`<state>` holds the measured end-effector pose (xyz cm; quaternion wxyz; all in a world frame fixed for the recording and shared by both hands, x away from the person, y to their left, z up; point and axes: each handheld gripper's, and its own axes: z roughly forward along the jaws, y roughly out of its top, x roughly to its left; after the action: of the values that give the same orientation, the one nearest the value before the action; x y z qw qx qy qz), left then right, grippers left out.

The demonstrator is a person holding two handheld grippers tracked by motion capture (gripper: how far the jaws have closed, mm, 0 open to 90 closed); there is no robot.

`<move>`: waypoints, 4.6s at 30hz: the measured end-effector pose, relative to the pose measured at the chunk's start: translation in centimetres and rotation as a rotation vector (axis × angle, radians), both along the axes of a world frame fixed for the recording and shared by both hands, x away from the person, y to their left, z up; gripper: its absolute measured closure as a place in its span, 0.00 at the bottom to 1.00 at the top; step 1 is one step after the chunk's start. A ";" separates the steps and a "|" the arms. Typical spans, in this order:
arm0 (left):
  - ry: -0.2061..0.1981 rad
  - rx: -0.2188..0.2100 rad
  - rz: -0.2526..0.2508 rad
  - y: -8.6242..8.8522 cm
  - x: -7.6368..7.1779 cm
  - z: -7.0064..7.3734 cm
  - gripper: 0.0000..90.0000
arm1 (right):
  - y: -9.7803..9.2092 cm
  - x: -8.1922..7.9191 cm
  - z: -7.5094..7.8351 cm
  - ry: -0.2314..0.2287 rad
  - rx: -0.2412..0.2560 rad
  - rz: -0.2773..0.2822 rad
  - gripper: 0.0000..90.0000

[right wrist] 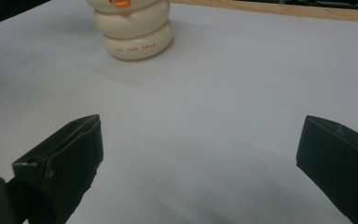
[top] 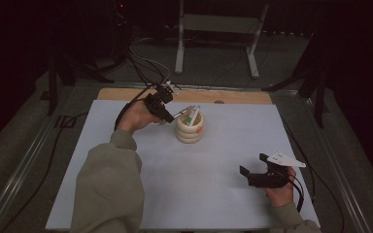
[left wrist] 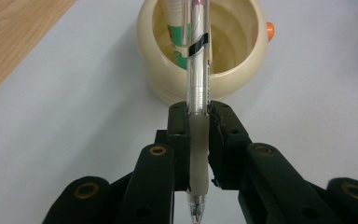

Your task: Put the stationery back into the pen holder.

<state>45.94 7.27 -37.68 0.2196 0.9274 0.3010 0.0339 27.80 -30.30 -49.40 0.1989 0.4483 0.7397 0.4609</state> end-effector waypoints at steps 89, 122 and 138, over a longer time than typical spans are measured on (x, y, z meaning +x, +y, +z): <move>-0.028 -0.026 -0.006 -2.8 0.2 0.7 0.88 | -0.1 0.1 0.0 -0.002 0.000 0.001 0.01; 0.003 -0.009 -0.006 -3.9 0.5 -0.9 0.88 | -0.2 0.0 0.1 -0.004 0.006 -0.002 0.01; -0.027 -0.103 0.102 -3.7 0.9 -1.5 0.40 | -0.2 0.0 0.1 -0.003 0.005 -0.001 0.01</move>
<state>46.88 3.61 -39.13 0.2689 0.8978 0.3462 0.0420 27.78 -30.48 -49.28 0.1992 0.4484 0.7379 0.4635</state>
